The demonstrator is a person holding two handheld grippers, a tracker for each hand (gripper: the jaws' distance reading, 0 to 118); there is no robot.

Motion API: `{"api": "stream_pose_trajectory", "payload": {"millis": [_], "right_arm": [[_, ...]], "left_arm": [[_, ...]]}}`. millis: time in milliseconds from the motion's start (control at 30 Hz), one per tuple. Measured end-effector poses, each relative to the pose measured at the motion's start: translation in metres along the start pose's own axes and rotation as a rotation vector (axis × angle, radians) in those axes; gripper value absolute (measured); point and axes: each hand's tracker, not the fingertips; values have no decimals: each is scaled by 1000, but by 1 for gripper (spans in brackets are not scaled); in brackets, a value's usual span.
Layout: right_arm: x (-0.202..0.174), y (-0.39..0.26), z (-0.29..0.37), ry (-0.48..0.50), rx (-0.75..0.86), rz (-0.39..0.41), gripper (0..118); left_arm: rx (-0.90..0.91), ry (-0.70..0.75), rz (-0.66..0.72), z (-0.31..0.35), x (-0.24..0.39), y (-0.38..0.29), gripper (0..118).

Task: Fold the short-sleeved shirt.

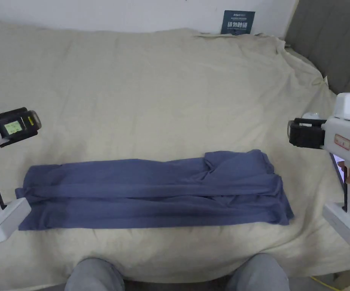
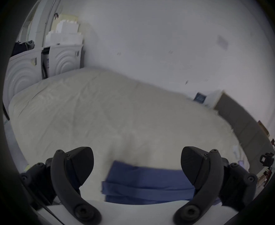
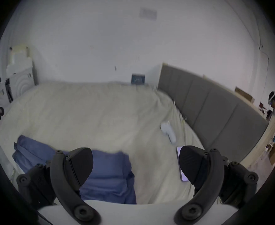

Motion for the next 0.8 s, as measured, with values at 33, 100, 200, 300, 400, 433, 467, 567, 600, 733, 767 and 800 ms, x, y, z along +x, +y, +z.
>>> {"api": "stream_pose_trajectory", "payload": {"millis": [33,100,200,300,400,433,467,567,600,733,767,800], "right_arm": [[0,0,7,12,38,-2,109],[-7,-2,26,41,129,-26,110],[-15,-16,45,58,232,-62,110],[-21,-32,55,59,259,-68,109],[-26,-46,59,72,269,-87,88],[-27,-49,59,68,267,-98,61],[-29,-53,58,67,263,-110,38],[-30,-62,53,126,200,-182,3],[-29,-65,51,151,185,-192,1],[-39,-75,52,123,181,-145,0],[-40,-77,53,124,181,-150,0],[-39,-78,53,125,178,-159,0]], "left_arm": [[28,-5,-4,7,7,-1,117],[100,-28,-21,24,23,-10,117],[276,-86,-56,48,41,-33,117],[316,-47,-152,61,59,-53,115],[331,-27,-299,67,76,-73,97],[323,-37,-307,67,78,-78,76],[299,-53,-301,66,81,-81,55],[257,-83,-223,64,82,-90,1],[265,-69,-226,64,82,-93,0],[233,-84,-223,64,79,-100,0],[230,-77,-226,64,79,-101,0],[230,-74,-230,65,77,-102,0]]}}
